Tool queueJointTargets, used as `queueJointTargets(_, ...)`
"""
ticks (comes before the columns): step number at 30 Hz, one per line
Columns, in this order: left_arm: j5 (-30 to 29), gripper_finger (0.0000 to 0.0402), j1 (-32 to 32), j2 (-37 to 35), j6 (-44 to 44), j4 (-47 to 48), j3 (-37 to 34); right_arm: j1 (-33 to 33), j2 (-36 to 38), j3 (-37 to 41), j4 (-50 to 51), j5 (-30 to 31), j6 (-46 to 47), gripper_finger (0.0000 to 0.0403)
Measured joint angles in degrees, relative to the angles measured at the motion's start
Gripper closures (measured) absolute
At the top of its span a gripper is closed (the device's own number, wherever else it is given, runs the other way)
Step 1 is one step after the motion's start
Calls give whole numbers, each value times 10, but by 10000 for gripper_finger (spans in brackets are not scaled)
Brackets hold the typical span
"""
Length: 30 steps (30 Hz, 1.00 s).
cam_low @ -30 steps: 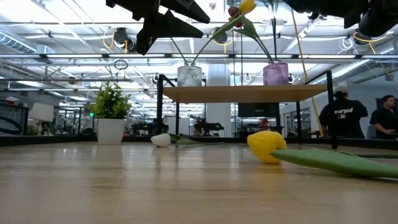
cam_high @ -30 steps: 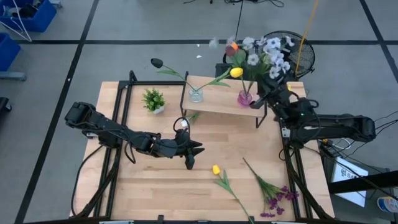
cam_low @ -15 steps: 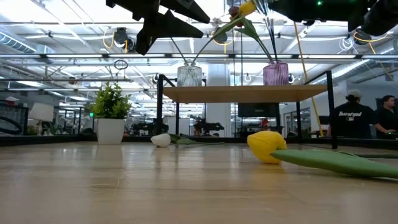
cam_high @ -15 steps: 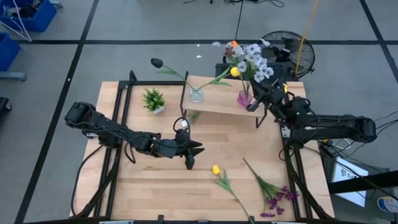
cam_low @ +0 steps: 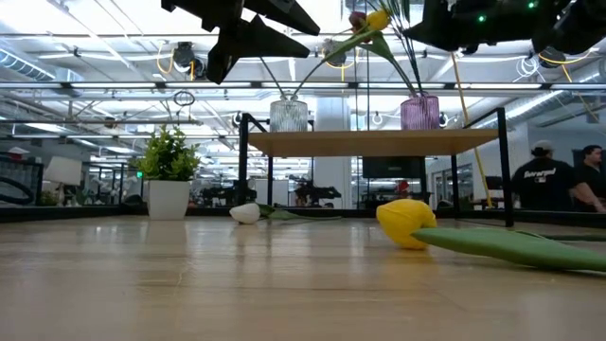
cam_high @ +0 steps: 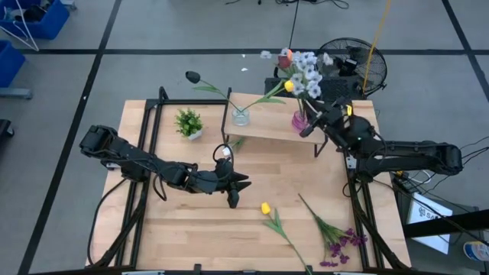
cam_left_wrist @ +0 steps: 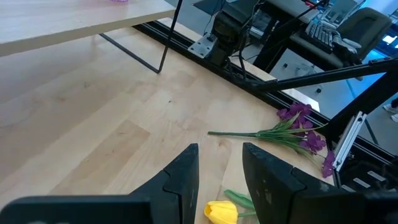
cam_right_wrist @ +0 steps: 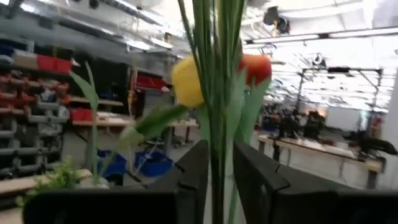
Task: Pick and place flowers into a vace then onto a shelf
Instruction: Put the white flowers into the purple vase, then put the white tulip into the transparent vase
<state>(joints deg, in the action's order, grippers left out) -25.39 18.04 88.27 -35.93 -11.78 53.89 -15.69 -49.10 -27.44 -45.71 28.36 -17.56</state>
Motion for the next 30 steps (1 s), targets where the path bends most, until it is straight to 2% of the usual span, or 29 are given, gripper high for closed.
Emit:
queueJointTargets(9,0,275,0,0,1,0,0,39,9,0,10,76,-26,303)
queueJointTargets(14,0,275,0,0,2,-1,0,76,37,0,10,80,-30,288)
queueJointTargets(18,0,275,0,0,2,-1,0,101,63,0,9,81,-69,277)
queueJointTargets(22,-9,275,0,0,2,0,0,132,91,0,-31,76,-86,273)
queueJointTargets(26,-55,275,-1,0,2,51,0,181,116,0,-80,68,-82,273)
queueJointTargets(30,-137,275,-7,0,-19,174,0,230,134,0,-83,-8,-56,273)
